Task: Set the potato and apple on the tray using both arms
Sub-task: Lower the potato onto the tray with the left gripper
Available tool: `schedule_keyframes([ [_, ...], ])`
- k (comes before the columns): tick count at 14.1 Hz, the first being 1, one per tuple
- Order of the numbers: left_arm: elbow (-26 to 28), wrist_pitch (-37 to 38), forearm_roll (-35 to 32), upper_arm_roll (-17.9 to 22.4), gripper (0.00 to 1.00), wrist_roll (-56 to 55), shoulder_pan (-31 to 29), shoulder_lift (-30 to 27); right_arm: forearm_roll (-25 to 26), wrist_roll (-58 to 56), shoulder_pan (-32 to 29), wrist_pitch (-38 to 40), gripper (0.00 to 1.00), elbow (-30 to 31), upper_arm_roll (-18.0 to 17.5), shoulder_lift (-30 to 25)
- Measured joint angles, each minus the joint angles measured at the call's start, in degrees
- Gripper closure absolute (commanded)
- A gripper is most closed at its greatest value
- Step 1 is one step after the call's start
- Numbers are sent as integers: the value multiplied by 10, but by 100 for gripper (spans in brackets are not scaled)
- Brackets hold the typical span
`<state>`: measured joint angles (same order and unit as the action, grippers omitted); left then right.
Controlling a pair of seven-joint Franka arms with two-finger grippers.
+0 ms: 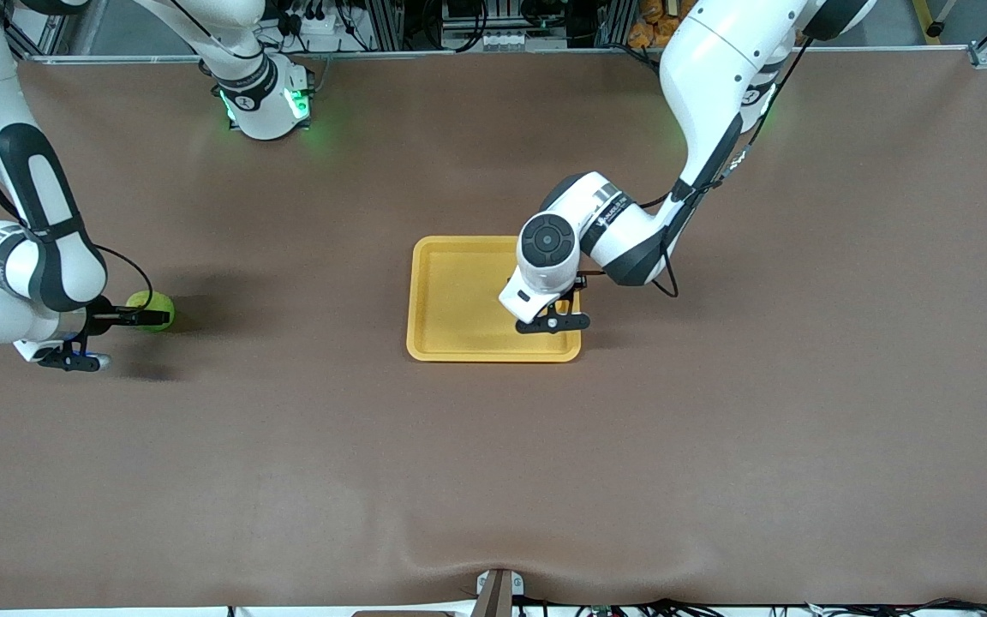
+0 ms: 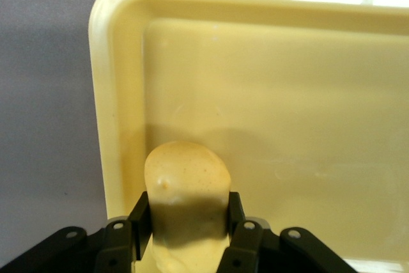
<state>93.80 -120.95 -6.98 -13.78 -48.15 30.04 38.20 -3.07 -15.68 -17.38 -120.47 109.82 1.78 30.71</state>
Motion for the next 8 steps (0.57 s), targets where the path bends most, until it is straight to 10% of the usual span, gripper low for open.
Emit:
schedule_keyframes([
  [1,0,0,-10,0,100,0,0,1,-1,-11,0,0,100,1,0,0],
  [5,0,1,-19,0,100,0,0,6,-5,-29,0,14,100,-2,-3,-2],
  [7,0,1,-19,1,71,0,0,7,-5,-30,1,47,100,-16,-7,-2],
  [8,0,1,-19,1,29,0,0,7,-5,-31,2,64,100,-27,-9,-4],
])
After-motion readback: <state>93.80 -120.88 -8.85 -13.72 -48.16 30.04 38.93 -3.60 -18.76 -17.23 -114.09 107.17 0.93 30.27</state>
